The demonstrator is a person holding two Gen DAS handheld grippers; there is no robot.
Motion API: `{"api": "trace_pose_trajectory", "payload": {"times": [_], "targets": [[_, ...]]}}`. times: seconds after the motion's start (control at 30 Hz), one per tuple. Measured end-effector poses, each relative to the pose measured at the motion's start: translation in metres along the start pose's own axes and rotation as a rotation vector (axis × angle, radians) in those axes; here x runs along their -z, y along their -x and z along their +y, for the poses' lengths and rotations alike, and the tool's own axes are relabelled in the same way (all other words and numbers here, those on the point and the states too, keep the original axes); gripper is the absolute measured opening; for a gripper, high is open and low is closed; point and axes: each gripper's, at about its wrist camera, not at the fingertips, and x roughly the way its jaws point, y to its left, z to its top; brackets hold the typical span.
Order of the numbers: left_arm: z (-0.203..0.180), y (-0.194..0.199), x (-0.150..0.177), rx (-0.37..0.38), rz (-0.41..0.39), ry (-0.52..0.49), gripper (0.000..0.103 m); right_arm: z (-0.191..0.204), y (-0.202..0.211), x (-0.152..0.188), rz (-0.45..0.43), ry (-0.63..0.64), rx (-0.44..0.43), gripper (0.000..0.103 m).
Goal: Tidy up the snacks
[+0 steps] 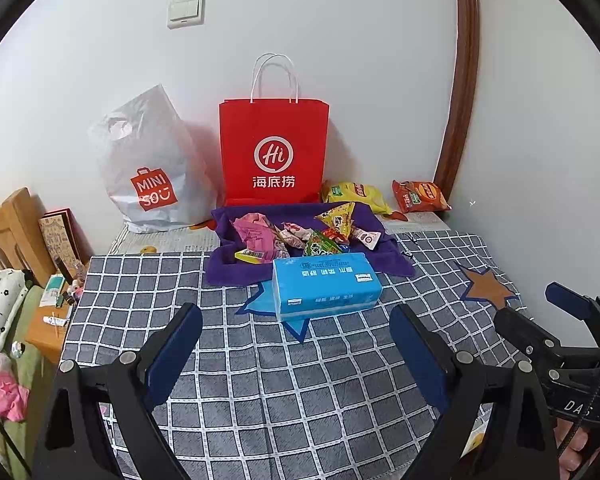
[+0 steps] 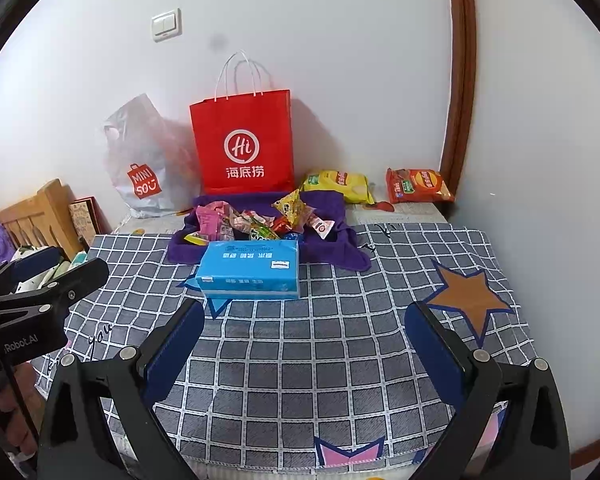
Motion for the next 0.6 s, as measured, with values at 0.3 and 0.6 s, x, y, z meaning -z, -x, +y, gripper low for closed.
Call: {"api": "trace_pose_trajectory", "payload": {"times": [0.3,0.6], "targets": [[-0.0014,0.0006,-0.0005,-0.001,0.0,-0.003,0.095,0.001,-0.0002,-0.0005,-0.004,0.001,-0.006,0.099],[-0.0018,0.0006,-0.0003,0.0,0.001,-0.003,0.095,0.0002,0.0005,-0.0009,-0.006,-0.005,-0.006,0.099]]}}
